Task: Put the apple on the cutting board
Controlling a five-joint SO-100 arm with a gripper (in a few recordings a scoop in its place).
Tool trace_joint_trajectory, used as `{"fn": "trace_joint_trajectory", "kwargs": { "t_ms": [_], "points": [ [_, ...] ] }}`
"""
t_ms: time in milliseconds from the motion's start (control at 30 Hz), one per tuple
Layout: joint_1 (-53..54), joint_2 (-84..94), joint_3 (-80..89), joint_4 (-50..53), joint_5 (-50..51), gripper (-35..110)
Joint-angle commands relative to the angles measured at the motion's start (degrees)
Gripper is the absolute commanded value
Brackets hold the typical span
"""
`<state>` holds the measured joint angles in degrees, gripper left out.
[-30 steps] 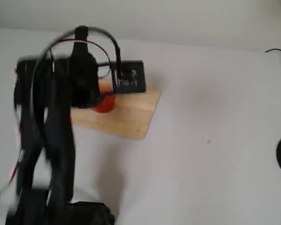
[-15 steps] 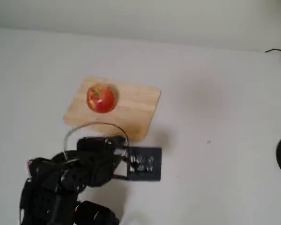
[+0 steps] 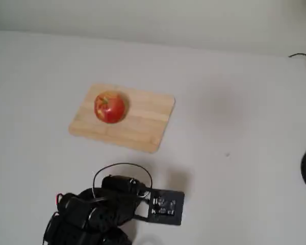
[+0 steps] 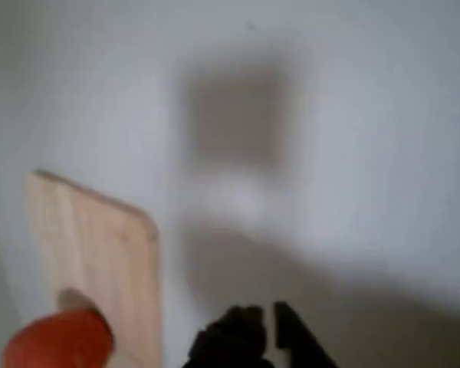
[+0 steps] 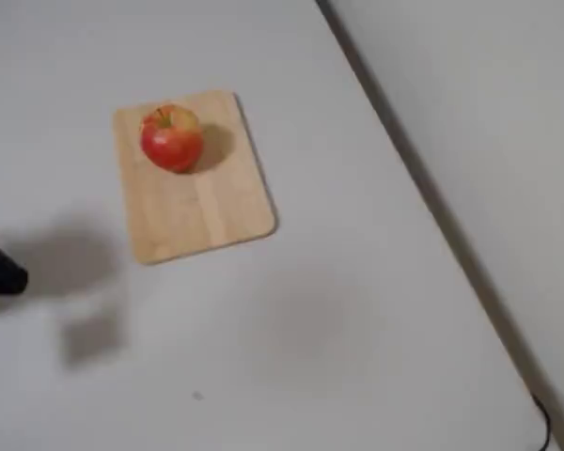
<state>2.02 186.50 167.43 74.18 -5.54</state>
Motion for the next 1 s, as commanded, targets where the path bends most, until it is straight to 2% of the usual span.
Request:
{"fn": "trace_joint_trajectory", "kwargs": {
  "t_ms": [0,967],
  "points": [
    [0.7,2.02,2.46,0.97,-0.53,0],
    [0.18,2.02,2.55,1.14,-0.79,0]
  ]
}}
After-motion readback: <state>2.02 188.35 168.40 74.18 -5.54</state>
